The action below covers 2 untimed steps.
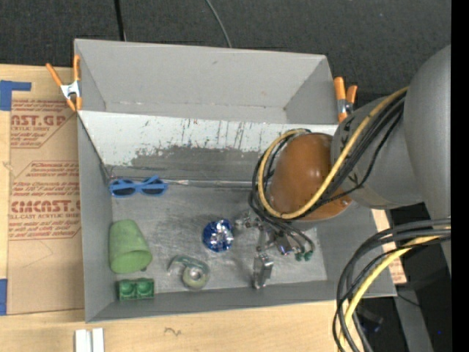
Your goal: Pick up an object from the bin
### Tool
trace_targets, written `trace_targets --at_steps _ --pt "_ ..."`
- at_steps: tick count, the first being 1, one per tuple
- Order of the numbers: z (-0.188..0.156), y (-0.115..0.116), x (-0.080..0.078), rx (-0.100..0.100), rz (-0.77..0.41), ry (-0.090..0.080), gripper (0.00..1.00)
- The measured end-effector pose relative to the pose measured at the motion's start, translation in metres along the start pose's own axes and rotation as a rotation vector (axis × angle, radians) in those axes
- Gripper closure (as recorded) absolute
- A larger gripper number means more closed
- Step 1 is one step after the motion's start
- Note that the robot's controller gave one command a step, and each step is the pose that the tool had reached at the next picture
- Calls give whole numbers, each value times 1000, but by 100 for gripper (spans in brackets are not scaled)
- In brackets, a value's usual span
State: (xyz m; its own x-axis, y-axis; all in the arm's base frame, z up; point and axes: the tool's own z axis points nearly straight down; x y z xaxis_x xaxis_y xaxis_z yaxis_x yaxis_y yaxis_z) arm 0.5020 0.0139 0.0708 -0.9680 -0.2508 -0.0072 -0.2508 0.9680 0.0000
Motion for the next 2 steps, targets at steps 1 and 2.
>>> trace_targets --at_steps 1,2 --pt "0 58 -52 -1 -136 1 0" --pt "0 95 -61 -1 -459 0 0"
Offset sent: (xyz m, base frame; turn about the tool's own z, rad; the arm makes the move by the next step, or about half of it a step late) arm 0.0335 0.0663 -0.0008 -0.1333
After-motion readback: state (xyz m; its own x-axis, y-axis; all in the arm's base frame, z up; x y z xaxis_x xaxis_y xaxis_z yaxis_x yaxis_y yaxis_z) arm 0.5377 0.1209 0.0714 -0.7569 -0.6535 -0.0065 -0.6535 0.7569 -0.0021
